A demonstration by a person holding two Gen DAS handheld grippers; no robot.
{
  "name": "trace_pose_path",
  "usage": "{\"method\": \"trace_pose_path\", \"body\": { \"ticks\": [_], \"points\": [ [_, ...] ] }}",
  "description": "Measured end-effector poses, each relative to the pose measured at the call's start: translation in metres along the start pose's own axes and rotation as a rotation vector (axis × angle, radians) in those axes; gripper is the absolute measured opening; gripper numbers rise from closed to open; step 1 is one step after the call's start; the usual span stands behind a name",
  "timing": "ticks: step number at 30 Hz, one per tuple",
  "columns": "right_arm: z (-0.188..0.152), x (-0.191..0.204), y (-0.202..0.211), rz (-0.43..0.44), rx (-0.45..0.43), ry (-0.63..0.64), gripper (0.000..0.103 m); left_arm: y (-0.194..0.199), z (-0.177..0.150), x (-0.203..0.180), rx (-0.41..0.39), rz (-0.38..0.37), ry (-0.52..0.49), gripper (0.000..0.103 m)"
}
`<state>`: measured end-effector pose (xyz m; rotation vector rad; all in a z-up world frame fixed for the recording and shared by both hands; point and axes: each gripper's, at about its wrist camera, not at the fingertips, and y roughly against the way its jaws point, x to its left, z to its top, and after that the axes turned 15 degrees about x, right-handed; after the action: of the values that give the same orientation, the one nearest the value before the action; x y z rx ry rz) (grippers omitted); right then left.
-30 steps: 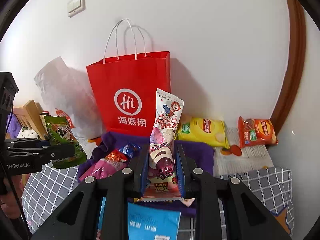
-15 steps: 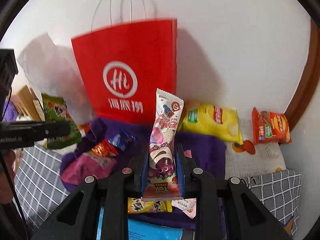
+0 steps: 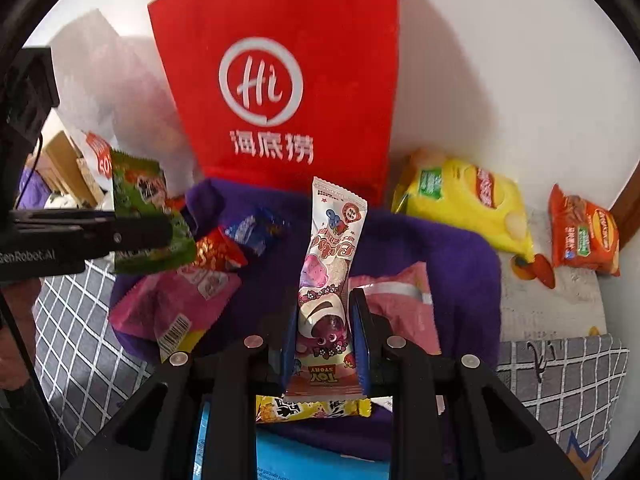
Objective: Organize snacks
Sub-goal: 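Lower the green bag onto the towel and open the left tool while the right tool releases the white packet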
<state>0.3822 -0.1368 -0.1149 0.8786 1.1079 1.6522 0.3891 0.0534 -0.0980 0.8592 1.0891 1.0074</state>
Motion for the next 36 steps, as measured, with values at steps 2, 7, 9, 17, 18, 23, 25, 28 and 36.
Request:
{"method": "trace_pose_path", "body": {
  "ticks": [2,7,9,17,18,23,25,28,36],
  "points": [
    [0.0,-0.001,-0.004,-0.014,0.012,0.0,0.025,-0.003,0.0,0.002,0.01,-0.004,0.007,0.037],
    [0.001,-0.003,-0.012,-0.02,0.05,-0.004,0.026,-0.012,0.002,0.002,0.03,-0.005,0.011,0.037],
    [0.001,-0.002,-0.015,-0.026,0.053,-0.005,0.026,-0.016,0.003,0.001,0.037,-0.003,0.005,0.037],
    [0.001,-0.005,-0.012,-0.03,0.053,-0.004,0.026,-0.024,0.004,-0.001,0.059,-0.001,0.003,0.037],
    [0.001,-0.005,-0.01,-0.032,0.048,-0.005,0.026,-0.025,0.004,-0.002,0.061,0.0,0.002,0.037],
    [0.001,-0.006,0.006,-0.042,0.007,-0.01,0.035,-0.027,0.003,-0.004,0.067,0.001,-0.01,0.037],
    [0.001,-0.006,0.01,-0.046,-0.008,-0.012,0.042,-0.029,0.003,-0.006,0.077,-0.001,-0.015,0.037],
    [0.001,-0.008,0.017,-0.048,-0.028,-0.023,0.046,-0.029,0.002,-0.009,0.078,0.009,-0.021,0.037],
    [-0.001,-0.007,0.032,-0.043,-0.052,-0.04,0.055,-0.02,-0.002,-0.022,0.07,0.021,-0.048,0.065]
  ]
}}
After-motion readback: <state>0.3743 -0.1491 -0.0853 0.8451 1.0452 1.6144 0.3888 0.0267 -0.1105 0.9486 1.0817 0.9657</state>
